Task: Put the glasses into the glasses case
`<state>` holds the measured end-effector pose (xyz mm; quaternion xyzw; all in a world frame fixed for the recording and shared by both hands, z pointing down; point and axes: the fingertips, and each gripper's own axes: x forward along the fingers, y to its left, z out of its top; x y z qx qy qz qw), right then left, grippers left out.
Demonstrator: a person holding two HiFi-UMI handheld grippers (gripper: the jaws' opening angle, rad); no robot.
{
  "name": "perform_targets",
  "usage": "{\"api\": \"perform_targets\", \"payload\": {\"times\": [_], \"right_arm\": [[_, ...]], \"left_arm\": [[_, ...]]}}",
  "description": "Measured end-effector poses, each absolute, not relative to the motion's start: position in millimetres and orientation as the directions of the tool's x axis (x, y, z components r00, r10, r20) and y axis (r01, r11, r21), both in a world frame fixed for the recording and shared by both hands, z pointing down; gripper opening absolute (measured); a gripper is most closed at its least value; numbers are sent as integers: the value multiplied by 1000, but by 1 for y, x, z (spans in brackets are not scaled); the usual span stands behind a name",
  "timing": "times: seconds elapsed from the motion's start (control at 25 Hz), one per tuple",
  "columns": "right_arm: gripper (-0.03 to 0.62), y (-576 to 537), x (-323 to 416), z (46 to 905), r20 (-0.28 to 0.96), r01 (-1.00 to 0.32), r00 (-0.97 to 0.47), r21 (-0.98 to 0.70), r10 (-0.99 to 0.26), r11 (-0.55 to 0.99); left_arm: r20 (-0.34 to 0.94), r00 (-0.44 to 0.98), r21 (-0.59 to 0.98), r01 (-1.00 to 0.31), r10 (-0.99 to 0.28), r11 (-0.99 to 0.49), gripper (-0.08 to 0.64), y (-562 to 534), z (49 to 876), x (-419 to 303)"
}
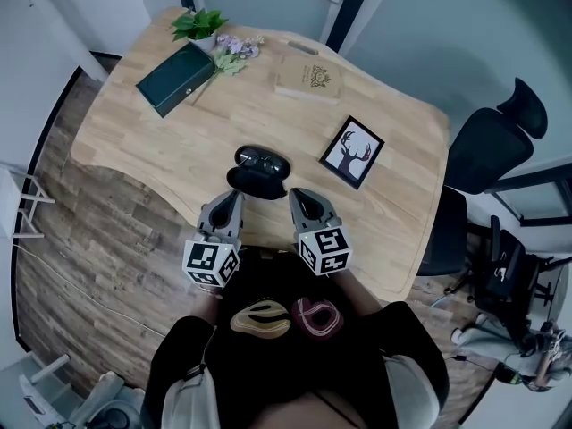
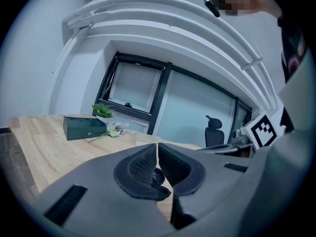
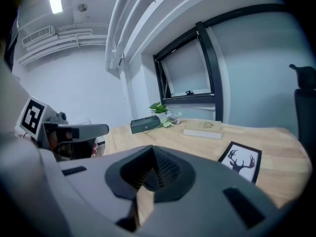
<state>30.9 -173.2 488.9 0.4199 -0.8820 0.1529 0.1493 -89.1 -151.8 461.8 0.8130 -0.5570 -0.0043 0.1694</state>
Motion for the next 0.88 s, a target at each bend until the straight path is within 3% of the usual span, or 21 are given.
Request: {"api": "perform_targets", "payload": {"times": [0.88], "right_arm": [[9, -179, 33, 488, 392, -788, -588, -79, -708, 611]], "left_arm": [[172, 400, 281, -896, -900, -344, 25, -167, 464, -80]]}}
